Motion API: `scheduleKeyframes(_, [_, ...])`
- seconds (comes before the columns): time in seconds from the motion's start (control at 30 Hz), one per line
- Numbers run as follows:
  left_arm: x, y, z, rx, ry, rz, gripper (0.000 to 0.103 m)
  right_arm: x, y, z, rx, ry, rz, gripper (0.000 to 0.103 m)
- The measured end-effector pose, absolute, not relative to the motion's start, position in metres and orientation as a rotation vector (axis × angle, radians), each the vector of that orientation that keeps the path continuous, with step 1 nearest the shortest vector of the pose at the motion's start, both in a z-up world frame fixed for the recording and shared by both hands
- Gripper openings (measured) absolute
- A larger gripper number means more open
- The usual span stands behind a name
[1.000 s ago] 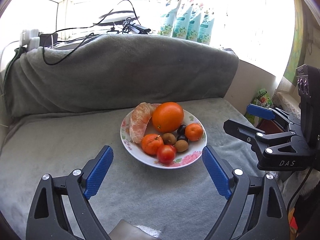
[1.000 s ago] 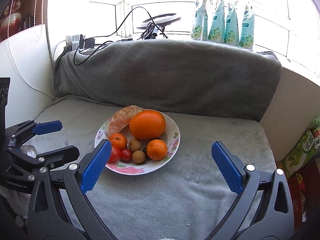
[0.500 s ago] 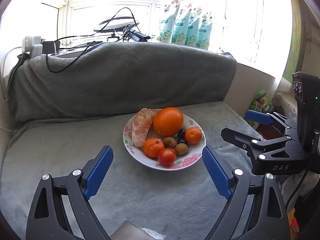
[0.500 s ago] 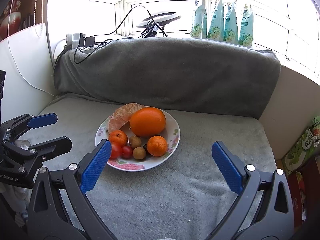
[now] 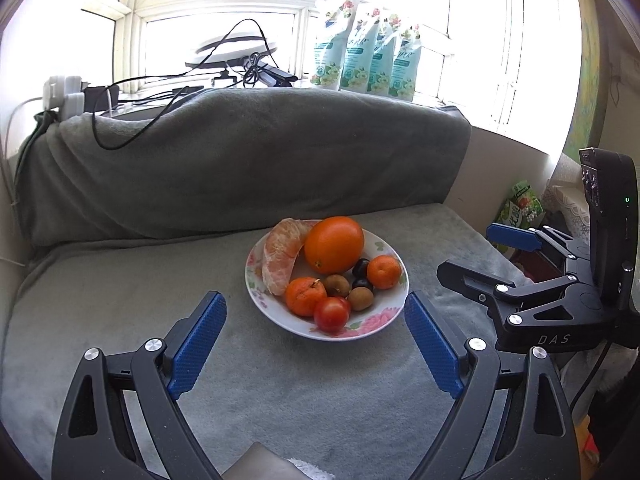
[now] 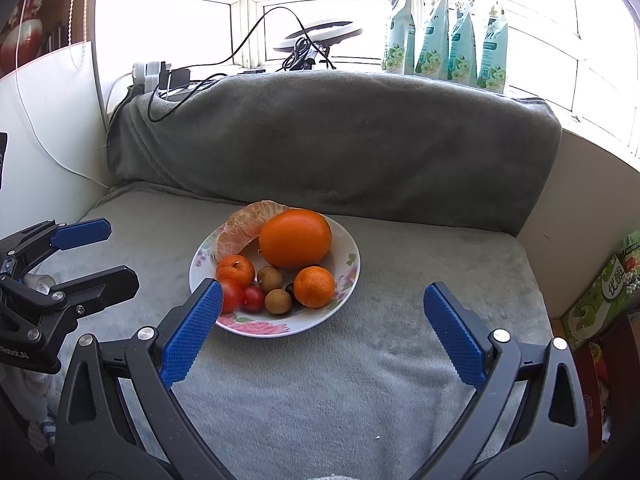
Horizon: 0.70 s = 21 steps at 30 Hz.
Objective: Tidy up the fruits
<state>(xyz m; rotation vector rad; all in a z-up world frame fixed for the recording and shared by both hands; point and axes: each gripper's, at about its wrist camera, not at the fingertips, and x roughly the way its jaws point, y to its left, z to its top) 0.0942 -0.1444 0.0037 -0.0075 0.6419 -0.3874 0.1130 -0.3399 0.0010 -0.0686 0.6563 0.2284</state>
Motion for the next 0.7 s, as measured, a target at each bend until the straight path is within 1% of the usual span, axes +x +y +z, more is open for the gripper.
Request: scheduleKeyframes(0.7, [0.0909, -0.1416, 0.0062, -0.004, 0.612, -0.384, 0.091, 0.1165, -0.3394, -0.0067, -0.071, 0.678, 0.212, 0.102])
